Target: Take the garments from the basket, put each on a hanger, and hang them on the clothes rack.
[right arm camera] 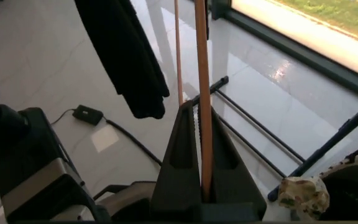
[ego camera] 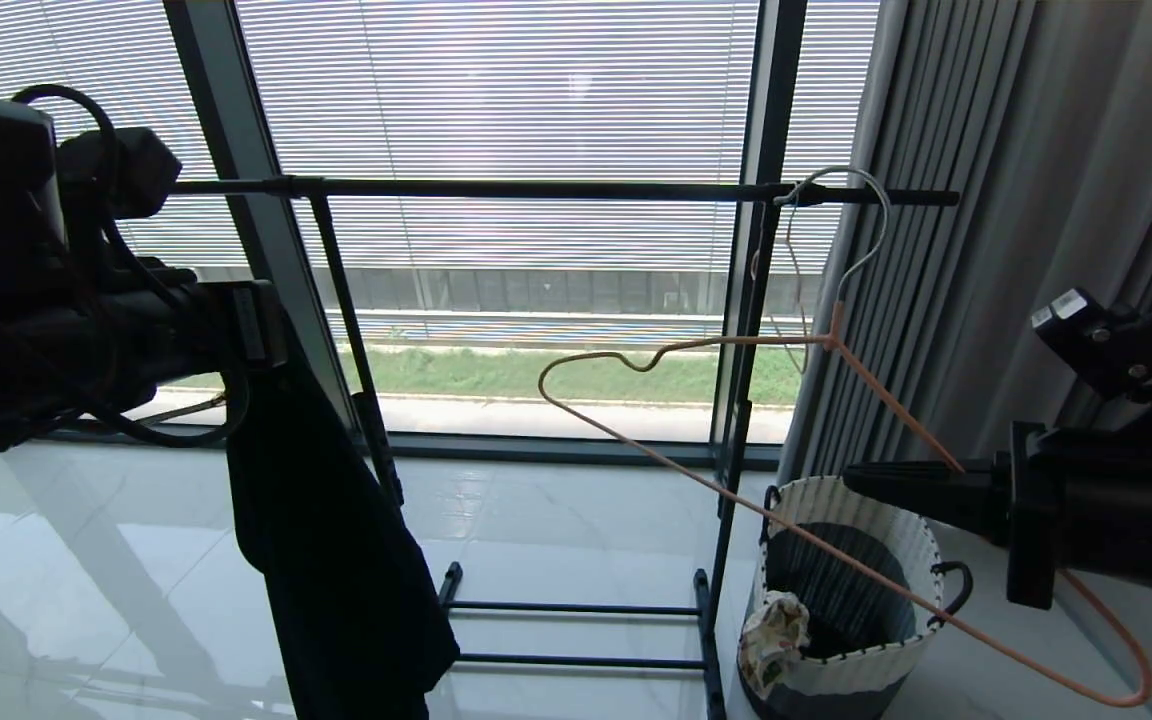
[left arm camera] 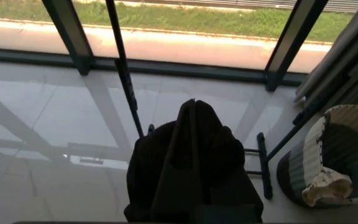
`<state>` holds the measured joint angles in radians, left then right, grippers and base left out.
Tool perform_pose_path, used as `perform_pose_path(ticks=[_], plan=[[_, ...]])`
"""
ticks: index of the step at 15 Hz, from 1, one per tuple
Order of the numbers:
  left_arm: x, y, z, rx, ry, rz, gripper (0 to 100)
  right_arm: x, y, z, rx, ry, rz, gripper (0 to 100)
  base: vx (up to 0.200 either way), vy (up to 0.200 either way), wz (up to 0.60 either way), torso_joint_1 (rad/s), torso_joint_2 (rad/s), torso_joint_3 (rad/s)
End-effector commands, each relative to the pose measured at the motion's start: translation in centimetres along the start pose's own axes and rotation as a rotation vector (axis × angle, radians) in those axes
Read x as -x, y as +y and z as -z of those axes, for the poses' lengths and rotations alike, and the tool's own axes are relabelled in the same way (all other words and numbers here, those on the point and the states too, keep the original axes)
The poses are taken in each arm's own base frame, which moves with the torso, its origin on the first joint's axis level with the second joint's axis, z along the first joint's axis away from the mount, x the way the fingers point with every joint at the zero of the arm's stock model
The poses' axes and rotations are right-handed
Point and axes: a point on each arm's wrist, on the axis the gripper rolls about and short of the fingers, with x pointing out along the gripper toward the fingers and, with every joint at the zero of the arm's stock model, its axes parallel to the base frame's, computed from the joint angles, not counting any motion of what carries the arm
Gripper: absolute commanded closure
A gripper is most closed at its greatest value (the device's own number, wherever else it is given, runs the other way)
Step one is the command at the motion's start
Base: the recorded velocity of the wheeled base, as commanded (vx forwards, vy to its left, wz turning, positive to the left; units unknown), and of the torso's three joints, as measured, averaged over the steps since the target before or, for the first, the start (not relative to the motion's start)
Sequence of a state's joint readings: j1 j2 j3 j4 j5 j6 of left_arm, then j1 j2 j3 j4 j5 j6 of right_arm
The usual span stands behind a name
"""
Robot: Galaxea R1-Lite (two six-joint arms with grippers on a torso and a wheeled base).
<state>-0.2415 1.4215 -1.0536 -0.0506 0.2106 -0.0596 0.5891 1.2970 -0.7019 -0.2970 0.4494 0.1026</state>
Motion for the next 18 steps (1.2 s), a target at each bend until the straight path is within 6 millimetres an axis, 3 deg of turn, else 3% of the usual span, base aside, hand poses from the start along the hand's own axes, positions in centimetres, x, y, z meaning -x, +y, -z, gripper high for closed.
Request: perform_pose_path(ticks=[1,3,5,10,18], plan=[[-2.9,-2.6,-0.3,0.022,0.008,0.057,100,-0.6,1.2,0.1,-0.002,0.012,-0.061,100,0.000,0.000,0.00,0.000,0.00,0.000],[-4.7,-3.5,-0.7,0.043,-0.018,0.027,100,-1.4,2.2,0.0,0.003,0.004,-0.115,100,0.000,0.000,0.00,0.000,0.00,0.000],[-5.3,-3.6,-0.8,0.044,-0.017,0.010,100,-2.0,2.8,0.1,0.002,0.006,-0.129,100,0.000,0.000,0.00,0.000,0.00,0.000],[-4.5,-4.9,-1.1,0.071,-0.033,0.059,100,-4.5,3.2,0.0,0.012,-0.018,-0.155,100,0.000,0.000,0.00,0.000,0.00,0.000],[-4.0,-5.3,-1.3,0.071,-0.044,0.075,100,-6.5,2.7,-0.1,0.004,-0.028,-0.086,100,0.000,0.000,0.00,0.000,0.00,0.000]])
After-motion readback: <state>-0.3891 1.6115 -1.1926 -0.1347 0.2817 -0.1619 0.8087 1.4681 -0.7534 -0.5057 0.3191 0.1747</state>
